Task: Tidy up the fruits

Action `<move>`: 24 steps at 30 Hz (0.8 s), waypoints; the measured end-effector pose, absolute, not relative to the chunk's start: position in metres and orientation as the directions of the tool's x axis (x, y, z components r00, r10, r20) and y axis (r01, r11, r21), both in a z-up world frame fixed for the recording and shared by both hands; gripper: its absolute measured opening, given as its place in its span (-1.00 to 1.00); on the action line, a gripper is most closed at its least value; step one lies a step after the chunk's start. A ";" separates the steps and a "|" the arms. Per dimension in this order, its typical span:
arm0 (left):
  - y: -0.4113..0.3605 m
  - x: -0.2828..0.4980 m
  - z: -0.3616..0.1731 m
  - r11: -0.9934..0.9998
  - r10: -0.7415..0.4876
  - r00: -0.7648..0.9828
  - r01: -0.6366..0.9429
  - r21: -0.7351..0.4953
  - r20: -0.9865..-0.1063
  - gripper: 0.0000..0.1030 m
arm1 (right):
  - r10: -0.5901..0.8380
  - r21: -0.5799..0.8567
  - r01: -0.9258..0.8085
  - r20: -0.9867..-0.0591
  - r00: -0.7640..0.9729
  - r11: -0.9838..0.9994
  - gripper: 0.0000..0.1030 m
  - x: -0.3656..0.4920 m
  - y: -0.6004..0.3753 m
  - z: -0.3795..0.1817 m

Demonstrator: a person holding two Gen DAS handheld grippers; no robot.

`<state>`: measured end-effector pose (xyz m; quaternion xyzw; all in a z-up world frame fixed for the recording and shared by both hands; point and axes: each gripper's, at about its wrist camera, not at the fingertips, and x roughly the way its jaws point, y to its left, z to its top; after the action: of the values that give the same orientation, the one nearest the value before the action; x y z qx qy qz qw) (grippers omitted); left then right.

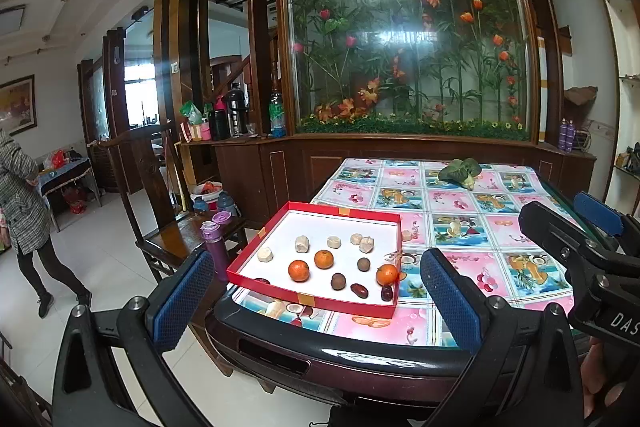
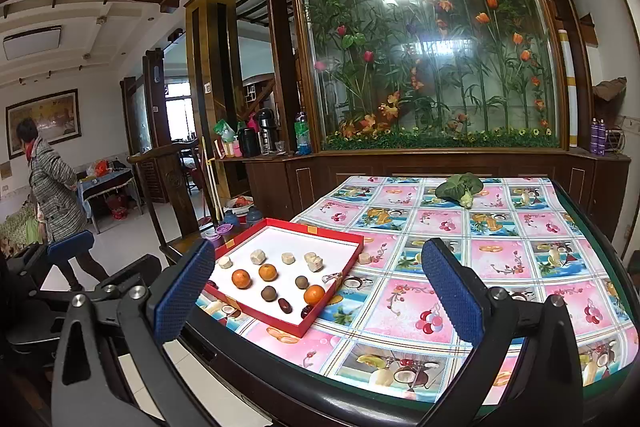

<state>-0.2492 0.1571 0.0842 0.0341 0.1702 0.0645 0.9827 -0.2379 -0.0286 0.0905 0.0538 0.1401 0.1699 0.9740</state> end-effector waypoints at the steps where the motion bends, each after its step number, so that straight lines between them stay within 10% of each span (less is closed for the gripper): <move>1: 0.157 -0.249 0.083 0.989 0.139 0.934 -0.116 0.089 -0.330 0.99 | 0.347 0.153 -0.316 -0.255 0.903 0.936 0.99 -0.238 -0.028 0.090; 24: 0.155 -0.253 0.079 0.989 0.143 0.932 -0.123 0.082 -0.333 0.99 | 0.351 0.155 -0.320 -0.261 0.899 0.935 0.99 -0.237 -0.026 0.086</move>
<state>-0.2529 0.1546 0.0790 0.0298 0.1714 0.0677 0.9824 -0.2372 -0.0264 0.0858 0.0540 0.1438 0.1725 0.9730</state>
